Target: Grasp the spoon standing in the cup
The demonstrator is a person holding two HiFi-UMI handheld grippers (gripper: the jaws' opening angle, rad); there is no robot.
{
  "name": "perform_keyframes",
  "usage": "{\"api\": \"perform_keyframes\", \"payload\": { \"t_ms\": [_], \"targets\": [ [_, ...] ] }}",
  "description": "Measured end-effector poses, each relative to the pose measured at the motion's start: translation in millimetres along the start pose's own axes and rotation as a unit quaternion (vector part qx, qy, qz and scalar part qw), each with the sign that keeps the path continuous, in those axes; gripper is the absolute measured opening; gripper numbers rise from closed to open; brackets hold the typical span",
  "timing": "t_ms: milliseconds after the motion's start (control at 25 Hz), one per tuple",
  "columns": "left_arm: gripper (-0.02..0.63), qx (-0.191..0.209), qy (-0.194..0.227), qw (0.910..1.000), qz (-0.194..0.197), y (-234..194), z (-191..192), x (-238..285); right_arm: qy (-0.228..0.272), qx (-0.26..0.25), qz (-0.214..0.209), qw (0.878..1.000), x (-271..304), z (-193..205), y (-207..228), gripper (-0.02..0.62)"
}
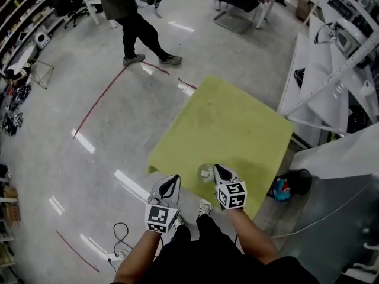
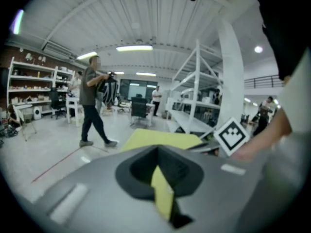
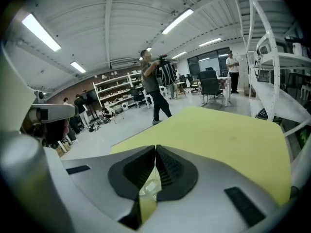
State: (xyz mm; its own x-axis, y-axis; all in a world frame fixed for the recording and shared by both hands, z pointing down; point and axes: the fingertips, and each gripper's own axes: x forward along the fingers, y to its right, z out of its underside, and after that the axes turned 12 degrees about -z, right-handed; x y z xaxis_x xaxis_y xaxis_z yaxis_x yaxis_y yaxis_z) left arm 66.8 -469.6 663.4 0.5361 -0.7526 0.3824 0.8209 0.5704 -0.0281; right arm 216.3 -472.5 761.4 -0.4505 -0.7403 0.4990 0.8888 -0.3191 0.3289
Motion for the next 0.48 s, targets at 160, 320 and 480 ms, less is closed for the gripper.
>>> {"api": "perform_keyframes", "payload": {
  "t_ms": [160,320,480],
  "targets": [
    [0.006,0.000,0.001,1.0000,-0.005,1.4,-7.4,-2.9,0.030,-0.015,-0.005,0.999,-17.6,-27.9,-14.3,0.012],
    [0.006,-0.009,0.008,0.9999,0.002,6.9,-18.8,-3.2,0.065,-0.038,-0.008,0.997,-37.4,-63.4,-26.9,0.012],
    [0.006,-0.024,0.019,0.9995,0.009,12.6,-29.1,-7.5,0.092,-0.054,0.004,0.994,-56.4,-89.3,-35.5,0.012]
  ]
}}
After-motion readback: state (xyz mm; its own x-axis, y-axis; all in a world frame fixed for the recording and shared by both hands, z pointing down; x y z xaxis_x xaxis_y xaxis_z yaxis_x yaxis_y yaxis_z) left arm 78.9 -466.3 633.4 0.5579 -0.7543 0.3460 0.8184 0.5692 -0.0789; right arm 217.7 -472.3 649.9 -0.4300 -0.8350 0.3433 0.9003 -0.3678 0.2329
